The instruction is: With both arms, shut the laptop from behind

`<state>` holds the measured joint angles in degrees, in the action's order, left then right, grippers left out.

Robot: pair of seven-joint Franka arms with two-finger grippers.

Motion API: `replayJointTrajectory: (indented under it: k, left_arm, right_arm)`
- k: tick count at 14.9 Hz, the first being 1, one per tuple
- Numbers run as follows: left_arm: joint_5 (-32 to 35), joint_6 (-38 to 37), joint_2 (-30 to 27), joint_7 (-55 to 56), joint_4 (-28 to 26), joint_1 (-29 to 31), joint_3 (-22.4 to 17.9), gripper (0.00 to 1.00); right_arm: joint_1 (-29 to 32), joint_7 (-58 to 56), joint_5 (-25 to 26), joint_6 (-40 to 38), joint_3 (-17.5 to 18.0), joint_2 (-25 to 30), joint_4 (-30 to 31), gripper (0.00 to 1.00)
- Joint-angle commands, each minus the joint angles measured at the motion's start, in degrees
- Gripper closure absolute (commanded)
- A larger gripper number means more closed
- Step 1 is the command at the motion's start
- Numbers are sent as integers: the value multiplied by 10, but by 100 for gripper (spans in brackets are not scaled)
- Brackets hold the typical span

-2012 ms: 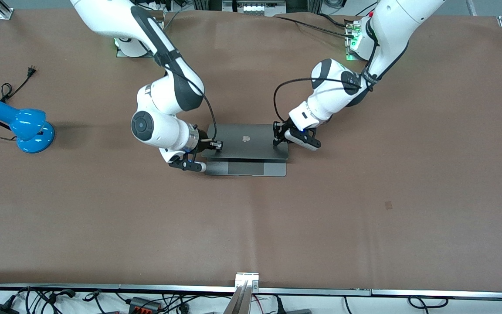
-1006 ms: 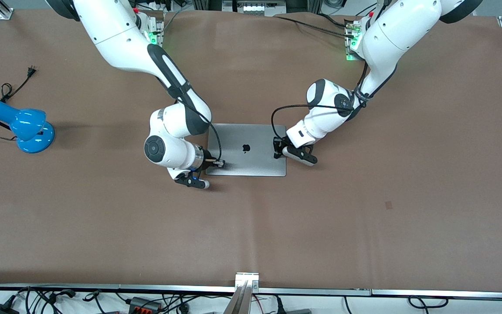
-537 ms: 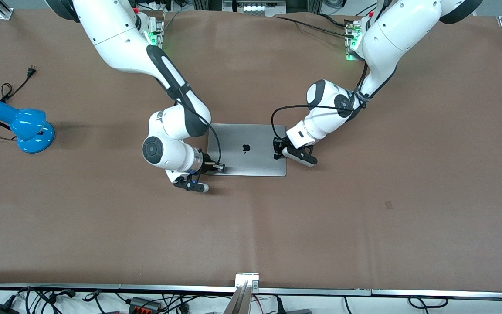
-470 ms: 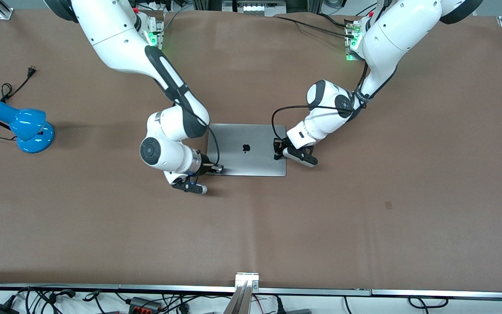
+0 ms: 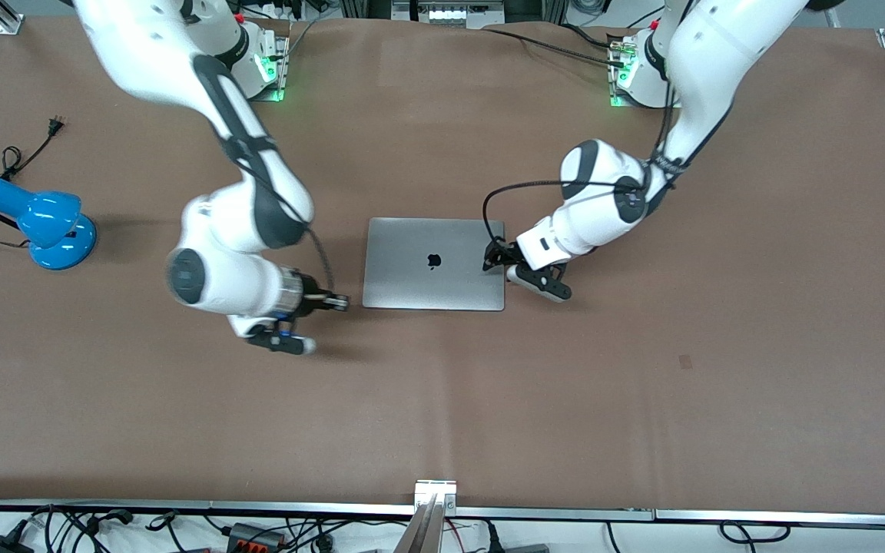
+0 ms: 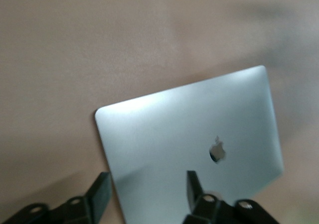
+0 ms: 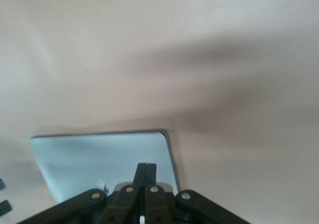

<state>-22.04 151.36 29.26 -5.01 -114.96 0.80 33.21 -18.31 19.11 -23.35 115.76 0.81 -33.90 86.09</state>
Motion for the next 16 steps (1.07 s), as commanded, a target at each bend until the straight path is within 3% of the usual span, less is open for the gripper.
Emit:
replayJointTrajectory:
  k: [1, 3, 5, 11, 13, 16]
  left_arm:
    - [-5, -130, -65, -10, 12, 24, -6, 0]
    - [16, -231, -87, -10, 45, 37, -13, 0]
    - [82, -314, -99, -7, 75, 57, -18, 0]
    - [258, -611, -101, 63, 231, 73, -19, 0]
    - [305, -694, -102, 74, 287, 74, -19, 0]
    - [319, -787, -106, 103, 372, 80, -42, 0]
  right_arm:
    - [30, -14, 25, -69, 3, 59, 3, 100]
    - [59, -18, 54, -119, 3, 95, 1, 100]
    - [82, -26, 94, -176, 3, 128, -7, 100]
    - [113, -142, 188, -281, -7, 180, -39, 100]
    - [121, -166, 195, -302, -12, 183, -52, 100]
    - [122, -192, 200, -333, -27, 183, -58, 100]
